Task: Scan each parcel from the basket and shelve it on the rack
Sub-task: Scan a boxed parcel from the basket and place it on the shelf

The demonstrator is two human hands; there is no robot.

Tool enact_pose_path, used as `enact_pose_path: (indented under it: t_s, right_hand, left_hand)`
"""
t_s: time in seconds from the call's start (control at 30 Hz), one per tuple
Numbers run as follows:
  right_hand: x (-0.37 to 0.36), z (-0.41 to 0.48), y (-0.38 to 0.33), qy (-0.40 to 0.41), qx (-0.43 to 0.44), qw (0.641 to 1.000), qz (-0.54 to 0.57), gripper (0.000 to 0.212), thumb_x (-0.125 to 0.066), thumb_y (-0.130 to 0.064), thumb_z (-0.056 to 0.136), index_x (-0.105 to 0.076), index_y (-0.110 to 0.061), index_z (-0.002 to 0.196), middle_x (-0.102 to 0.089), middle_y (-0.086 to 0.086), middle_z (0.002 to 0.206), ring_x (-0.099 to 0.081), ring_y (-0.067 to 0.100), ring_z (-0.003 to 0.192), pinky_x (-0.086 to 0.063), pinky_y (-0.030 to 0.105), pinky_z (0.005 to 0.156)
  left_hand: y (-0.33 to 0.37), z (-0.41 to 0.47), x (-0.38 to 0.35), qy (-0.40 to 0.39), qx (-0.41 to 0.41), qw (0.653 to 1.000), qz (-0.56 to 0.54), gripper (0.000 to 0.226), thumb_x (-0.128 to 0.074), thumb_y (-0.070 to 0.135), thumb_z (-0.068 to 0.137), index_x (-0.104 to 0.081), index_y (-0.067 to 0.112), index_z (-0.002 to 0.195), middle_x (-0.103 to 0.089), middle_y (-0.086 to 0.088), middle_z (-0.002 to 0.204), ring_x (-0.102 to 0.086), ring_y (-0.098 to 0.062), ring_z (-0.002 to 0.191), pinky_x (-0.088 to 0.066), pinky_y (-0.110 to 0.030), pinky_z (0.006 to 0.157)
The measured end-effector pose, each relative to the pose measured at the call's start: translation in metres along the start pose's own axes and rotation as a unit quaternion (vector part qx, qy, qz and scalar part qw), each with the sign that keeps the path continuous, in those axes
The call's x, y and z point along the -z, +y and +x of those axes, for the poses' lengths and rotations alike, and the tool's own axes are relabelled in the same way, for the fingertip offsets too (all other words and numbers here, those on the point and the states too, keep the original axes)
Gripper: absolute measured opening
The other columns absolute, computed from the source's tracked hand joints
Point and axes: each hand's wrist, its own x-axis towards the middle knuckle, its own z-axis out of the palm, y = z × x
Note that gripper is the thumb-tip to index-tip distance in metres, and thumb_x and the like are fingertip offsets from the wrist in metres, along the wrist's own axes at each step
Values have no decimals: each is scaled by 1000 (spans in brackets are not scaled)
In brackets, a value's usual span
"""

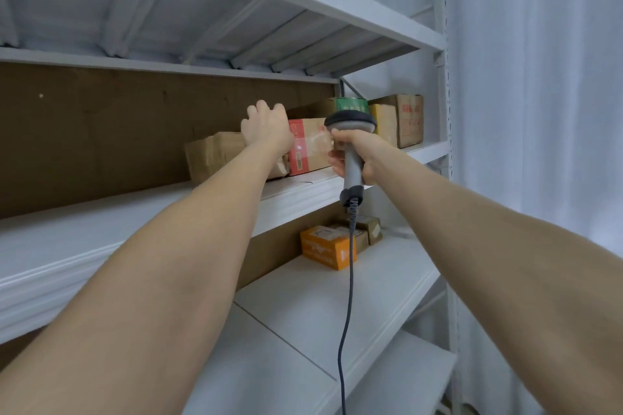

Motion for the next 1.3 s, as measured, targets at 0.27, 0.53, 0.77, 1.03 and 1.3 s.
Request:
enact_pose_path:
  t_s: [0.27,0.53,0.77,1.03,1.3]
  right_hand:
    - [84,-40,10,46,-10,998,32,39,-71,-28,89,-58,-9,120,-69,11,98,-65,14,64,-54,23,46]
    - [224,-94,25,126,-37,990,49,18,-68,-25,91,-57,-12,97,-65,7,85,-57,9,54,-53,25,56]
    - [370,-142,62,229,-74,968,75,22,-70,-23,88,-59,-12,104,-68,8,80,-61,11,55,-53,27,57]
    - [503,-175,123,306,-135,934,126,19,-67,-22,91,-58,-11,104,-68,13,89,-58,14,57,-53,30,61]
    - [615,-171,191,406,-179,874,196,13,-66,-22,91,-61,-13,98,-67,10,83,-59,14,58,-51,27,60]
  left_hand:
    - [99,-42,-21,-71,-53,990,-107,43,-59,24,90,-48,15,130,-42,-14,135,-41,-33,123,-42,-42,95]
    - [240,-110,-47,-209,-90,961,-157,50,-52,17,93,-39,12,140,-31,-17,144,-35,-35,130,-40,-42,98]
    - [378,-190,-84,-279,-129,932,-191,49,-52,15,91,-40,11,138,-34,-18,142,-37,-36,129,-41,-41,102]
    - [497,-283,-145,-368,-181,887,-213,47,-48,10,89,-40,9,136,-33,-17,138,-35,-34,126,-41,-36,89]
    - [590,-350,-233,-451,-226,843,-188,48,-53,14,92,-40,9,139,-31,-20,143,-35,-37,129,-39,-41,100]
